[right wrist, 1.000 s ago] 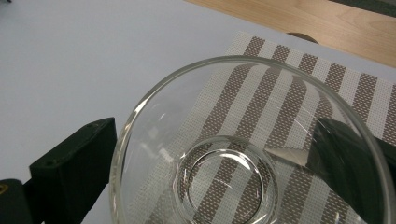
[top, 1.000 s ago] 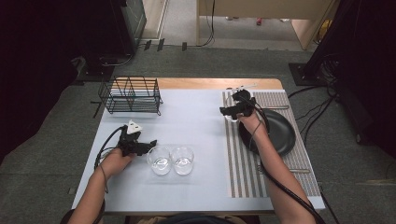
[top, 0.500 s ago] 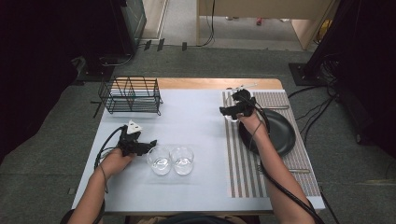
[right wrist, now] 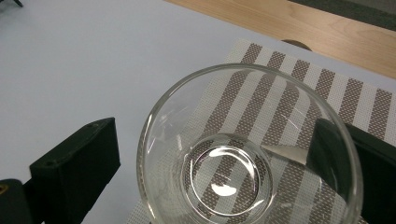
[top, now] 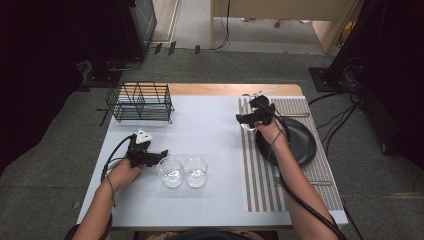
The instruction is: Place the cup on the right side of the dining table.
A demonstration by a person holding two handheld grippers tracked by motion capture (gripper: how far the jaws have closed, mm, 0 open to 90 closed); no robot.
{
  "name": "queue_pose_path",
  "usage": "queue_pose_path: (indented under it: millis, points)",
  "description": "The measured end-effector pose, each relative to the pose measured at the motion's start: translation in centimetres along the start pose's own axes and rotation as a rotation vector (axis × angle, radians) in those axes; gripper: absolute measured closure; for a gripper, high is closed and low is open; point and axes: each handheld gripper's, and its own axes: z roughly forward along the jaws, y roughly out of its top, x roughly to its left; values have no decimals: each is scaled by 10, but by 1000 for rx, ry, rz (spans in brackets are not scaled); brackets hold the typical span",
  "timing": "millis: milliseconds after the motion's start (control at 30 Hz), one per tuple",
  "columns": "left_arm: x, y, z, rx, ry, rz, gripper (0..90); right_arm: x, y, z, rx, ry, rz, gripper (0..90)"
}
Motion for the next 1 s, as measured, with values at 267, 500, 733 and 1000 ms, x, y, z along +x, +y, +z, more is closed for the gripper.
queue_pose_path:
  millis: [267, 500, 733, 1000]
  points:
    - [0, 0, 0, -1, 1, 0, 117, -1, 2, -4, -2, 3, 3, 11]
    - [0, 0, 0, 0, 1, -1, 117, 0, 3, -7, -1, 2, -1, 11]
    - [0, 0, 0, 0, 0, -1, 117, 0, 4, -12, -1, 0, -8, 11]
    - [0, 0, 0, 0, 1, -1, 117, 1, 6, -16, -4, -4, -12, 12]
